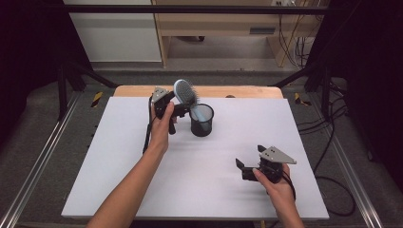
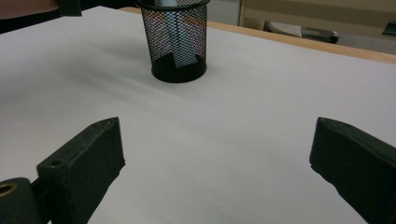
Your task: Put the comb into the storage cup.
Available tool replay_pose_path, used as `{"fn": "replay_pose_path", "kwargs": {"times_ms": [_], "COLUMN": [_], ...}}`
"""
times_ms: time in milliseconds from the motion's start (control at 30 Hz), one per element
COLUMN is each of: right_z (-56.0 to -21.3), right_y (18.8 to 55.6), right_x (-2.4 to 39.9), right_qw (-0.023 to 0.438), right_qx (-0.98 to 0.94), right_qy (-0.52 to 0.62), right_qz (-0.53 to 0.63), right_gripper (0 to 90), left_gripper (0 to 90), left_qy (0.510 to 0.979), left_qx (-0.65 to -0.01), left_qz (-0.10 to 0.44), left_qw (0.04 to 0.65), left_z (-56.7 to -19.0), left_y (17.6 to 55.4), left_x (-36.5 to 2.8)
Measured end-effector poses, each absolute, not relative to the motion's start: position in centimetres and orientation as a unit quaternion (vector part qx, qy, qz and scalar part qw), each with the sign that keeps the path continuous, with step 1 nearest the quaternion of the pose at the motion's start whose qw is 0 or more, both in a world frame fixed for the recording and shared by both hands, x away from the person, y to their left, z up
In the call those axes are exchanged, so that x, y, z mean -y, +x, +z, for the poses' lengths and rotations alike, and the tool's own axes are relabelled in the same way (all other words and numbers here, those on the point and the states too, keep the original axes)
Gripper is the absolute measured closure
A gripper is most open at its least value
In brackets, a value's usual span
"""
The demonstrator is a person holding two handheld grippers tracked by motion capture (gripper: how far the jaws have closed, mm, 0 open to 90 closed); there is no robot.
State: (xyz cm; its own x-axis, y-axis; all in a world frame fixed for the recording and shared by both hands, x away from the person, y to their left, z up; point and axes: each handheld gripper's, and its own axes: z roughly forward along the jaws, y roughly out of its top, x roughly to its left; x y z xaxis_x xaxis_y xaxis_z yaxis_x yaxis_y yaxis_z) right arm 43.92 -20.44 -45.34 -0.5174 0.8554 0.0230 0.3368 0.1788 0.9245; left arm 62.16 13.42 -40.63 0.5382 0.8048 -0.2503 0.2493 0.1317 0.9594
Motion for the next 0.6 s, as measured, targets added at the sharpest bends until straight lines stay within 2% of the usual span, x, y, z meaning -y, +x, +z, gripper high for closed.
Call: {"fn": "replay_pose_path", "kwargs": {"times_ms": [600], "right_z": [-45.3], "right_y": [43.9], "right_x": [20.5], "right_qw": [0.265], "right_qx": [-0.719], "right_qy": [0.415], "right_qz": [0.489], "right_gripper": [3.6], "left_gripper": [2.6], "left_qy": [0.649], "left_qx": [-0.393], "left_qz": [0.247], "left_qw": [0.602], "left_z": [-40.4], "left_y": [60.7], "left_x": [-13.5]}}
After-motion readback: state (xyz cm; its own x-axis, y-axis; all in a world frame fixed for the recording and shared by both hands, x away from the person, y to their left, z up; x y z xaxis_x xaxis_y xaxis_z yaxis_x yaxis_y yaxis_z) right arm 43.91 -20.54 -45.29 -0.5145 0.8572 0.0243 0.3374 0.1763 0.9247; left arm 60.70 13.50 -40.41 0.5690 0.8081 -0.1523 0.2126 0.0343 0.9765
